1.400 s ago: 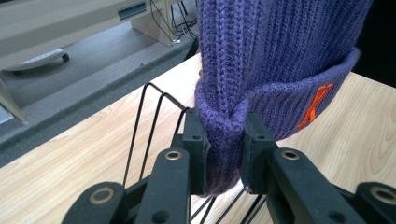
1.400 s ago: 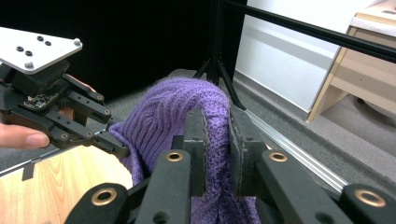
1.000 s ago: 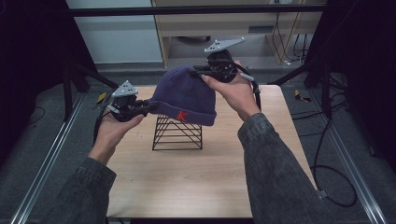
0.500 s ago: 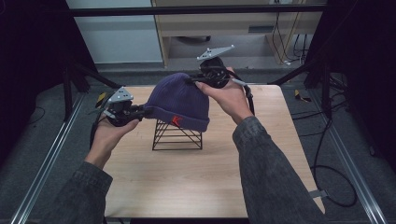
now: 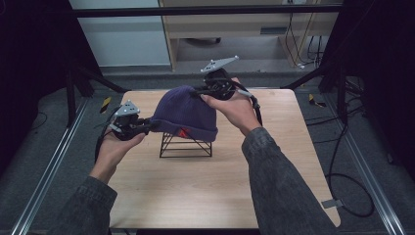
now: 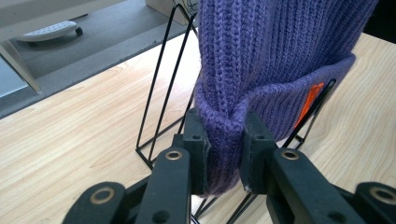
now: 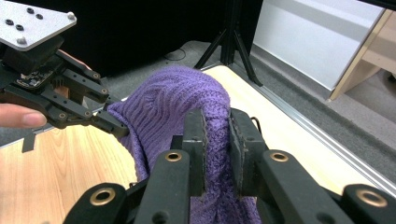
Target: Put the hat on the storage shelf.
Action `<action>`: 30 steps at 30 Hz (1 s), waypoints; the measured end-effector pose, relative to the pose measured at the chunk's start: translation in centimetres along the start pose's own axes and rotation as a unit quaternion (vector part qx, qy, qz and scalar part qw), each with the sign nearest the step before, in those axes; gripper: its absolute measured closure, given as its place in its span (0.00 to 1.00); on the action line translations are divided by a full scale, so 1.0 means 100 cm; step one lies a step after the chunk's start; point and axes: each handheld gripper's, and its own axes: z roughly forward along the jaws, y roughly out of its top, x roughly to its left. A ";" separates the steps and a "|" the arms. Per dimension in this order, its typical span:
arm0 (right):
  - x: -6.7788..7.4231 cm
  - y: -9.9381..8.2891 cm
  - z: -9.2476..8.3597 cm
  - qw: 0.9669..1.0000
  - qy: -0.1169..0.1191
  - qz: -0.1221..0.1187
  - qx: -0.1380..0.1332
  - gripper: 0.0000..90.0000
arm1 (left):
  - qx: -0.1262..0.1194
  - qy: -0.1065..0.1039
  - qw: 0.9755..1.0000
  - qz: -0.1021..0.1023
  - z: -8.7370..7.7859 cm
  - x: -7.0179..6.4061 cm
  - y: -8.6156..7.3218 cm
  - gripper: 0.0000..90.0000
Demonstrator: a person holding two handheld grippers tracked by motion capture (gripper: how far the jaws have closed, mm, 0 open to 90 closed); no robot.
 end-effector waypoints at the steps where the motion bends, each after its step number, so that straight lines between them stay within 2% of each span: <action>1: 0.001 -0.001 0.001 1.000 0.003 0.001 0.002 0.87 | 0.001 -0.001 1.000 -0.001 0.000 0.000 -0.002 0.83; 7: 0.004 -0.005 0.006 1.000 0.009 -0.004 0.013 0.87 | 0.010 0.003 1.000 0.001 0.001 0.001 -0.010 0.83; 12: 0.008 -0.008 0.011 1.000 0.014 -0.006 0.021 0.87 | 0.013 0.003 1.000 -0.007 0.004 0.002 -0.019 0.83; 20: 0.018 -0.019 0.027 0.998 0.014 -0.018 0.058 0.87 | 0.026 0.008 1.000 -0.014 0.013 0.003 -0.038 0.83; 30: 0.025 -0.026 0.042 0.996 0.012 -0.031 0.089 0.87 | 0.042 0.013 0.999 -0.021 0.022 0.006 -0.056 0.83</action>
